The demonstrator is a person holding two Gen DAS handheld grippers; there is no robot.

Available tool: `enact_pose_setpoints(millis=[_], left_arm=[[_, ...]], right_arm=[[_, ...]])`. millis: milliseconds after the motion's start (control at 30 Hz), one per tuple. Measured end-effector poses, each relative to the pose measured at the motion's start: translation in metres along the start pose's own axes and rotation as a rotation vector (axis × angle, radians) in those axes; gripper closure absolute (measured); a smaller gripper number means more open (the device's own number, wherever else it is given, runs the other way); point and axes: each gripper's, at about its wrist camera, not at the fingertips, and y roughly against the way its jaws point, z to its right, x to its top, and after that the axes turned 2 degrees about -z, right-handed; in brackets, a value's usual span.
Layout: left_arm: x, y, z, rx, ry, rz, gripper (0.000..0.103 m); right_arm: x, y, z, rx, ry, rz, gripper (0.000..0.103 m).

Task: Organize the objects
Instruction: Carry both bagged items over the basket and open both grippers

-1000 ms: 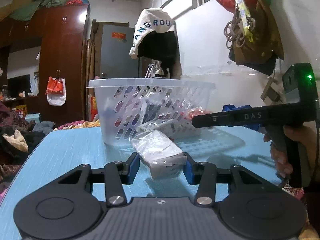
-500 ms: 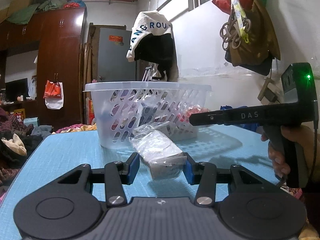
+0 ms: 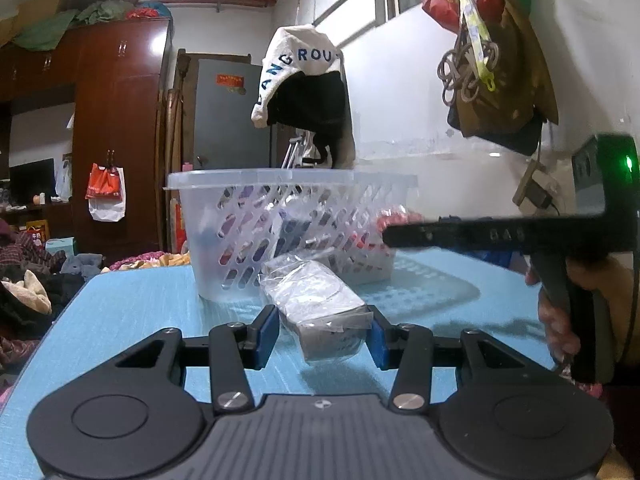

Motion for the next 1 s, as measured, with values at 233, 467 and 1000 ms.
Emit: enact_pose_setpoints(millis=[233,467,1000], left_arm=[[0.041,0.015,-0.008,0.010,0.005,0.102,0.053],[0.127,-0.025,-0.023,0.001,0.067,0.148,0.053],[0.172,-0.132,-0.060,0.153,0.136,-0.037,0.051]], right_arm=[[0.016,0.014,-0.002,0.004,0.017,0.043,0.053],[0.087,-0.004,0.028,0.036,-0.055,0.077,0.053],[0.116,-0.073,0.059,-0.135,-0.004,-0.015,0.049]])
